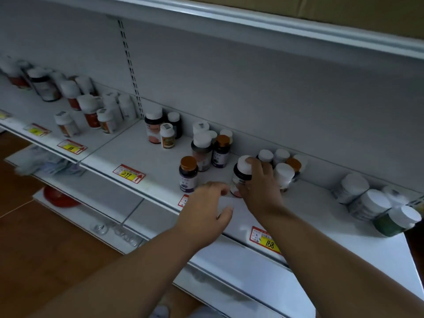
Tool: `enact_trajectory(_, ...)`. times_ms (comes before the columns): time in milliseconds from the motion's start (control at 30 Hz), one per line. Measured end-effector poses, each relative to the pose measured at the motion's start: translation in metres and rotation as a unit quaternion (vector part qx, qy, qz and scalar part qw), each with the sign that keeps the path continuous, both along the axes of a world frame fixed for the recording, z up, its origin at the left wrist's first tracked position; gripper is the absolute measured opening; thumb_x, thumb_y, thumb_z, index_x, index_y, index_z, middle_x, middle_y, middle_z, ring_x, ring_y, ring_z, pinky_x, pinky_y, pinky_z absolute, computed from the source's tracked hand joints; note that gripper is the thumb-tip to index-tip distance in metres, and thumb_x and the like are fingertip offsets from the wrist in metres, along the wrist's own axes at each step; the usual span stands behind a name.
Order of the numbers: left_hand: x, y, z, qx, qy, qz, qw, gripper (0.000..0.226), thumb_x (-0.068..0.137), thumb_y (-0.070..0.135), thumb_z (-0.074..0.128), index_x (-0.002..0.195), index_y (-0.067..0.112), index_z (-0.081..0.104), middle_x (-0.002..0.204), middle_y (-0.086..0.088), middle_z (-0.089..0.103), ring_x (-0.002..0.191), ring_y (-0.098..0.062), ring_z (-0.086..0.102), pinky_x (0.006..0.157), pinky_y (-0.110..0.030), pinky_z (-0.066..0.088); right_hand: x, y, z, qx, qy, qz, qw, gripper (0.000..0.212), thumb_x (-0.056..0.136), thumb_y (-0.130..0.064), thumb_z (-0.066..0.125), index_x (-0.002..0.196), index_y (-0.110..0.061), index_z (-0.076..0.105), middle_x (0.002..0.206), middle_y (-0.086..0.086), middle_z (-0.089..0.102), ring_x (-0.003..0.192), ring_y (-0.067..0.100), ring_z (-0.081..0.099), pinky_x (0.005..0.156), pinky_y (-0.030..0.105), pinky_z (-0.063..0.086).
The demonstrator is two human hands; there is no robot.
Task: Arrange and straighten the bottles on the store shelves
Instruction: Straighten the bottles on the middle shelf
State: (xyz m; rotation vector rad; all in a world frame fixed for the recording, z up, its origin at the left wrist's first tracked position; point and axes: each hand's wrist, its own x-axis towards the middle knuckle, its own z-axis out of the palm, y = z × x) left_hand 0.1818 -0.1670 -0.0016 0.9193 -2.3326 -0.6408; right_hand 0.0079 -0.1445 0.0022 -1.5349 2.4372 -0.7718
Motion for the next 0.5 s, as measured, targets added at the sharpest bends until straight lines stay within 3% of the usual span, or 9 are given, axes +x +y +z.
enact_trajectory(100, 0.011, -0.003, 0.004, 0.008, -0.005, 0.021, 1.0, 0.039, 0.09, 0.034, 0.061, 0.125, 0.02, 0.052, 0.118, 0.004, 0.054, 0.11, -0.013, 0.048, 0.089, -0.025, 0.04, 0.002, 0.003, 0.005, -0.06, -0.064, -0.011, 0.996, 0.072, 0.075, -0.033, 0.078, 0.136, -0.03, 0.04, 0.133, 0.006, 0.041, 0.119, 0.023, 0.045, 0.096, 0.031, 0.04)
enact_trajectory(233, 0.026, -0.017, 0.012, -0.004, 0.014, 0.045, 0.999, 0.046, 0.088, 0.041, 0.062, 0.127, 0.019, 0.05, 0.119, 0.002, 0.053, 0.11, -0.014, 0.048, 0.091, -0.026, 0.04, 0.024, 0.005, 0.031, -0.12, -0.13, -0.004, 0.984, 0.069, 0.071, -0.032, 0.081, 0.129, -0.04, 0.044, 0.123, -0.002, 0.042, 0.1, 0.009, 0.048, 0.082, 0.017, 0.038)
enact_trajectory(333, 0.041, -0.034, 0.018, -0.013, 0.046, 0.028, 0.998, 0.056, 0.082, 0.057, 0.056, 0.125, 0.023, 0.047, 0.116, 0.005, 0.053, 0.106, -0.013, 0.048, 0.087, -0.028, 0.042, 0.049, -0.001, 0.057, -0.166, -0.189, 0.018, 0.968, 0.064, 0.067, -0.037, 0.078, 0.116, -0.057, 0.041, 0.122, -0.004, 0.05, 0.101, 0.008, 0.058, 0.082, 0.025, 0.052)
enact_trajectory(433, 0.062, -0.058, 0.02, -0.027, 0.088, -0.017, 0.996, 0.062, 0.081, 0.061, 0.056, 0.129, 0.024, 0.044, 0.117, 0.009, 0.051, 0.106, -0.012, 0.049, 0.089, -0.029, 0.042, 0.083, -0.018, 0.075, -0.195, -0.195, 0.03, 0.961, 0.065, 0.06, -0.053, 0.074, 0.116, -0.06, 0.04, 0.122, -0.007, 0.055, 0.105, 0.008, 0.06, 0.088, 0.033, 0.054)
enact_trajectory(500, 0.083, -0.081, 0.019, -0.025, 0.095, -0.038, 0.994, 0.067, 0.08, 0.068, 0.054, 0.13, 0.026, 0.044, 0.118, 0.009, 0.052, 0.106, -0.011, 0.049, 0.089, -0.031, 0.043, 0.11, -0.035, 0.08, -0.207, -0.194, 0.039, 0.958, 0.066, 0.062, -0.052, 0.077, 0.116, -0.06, 0.04, 0.12, -0.01, 0.057, 0.105, 0.005, 0.06, 0.089, 0.032, 0.053)
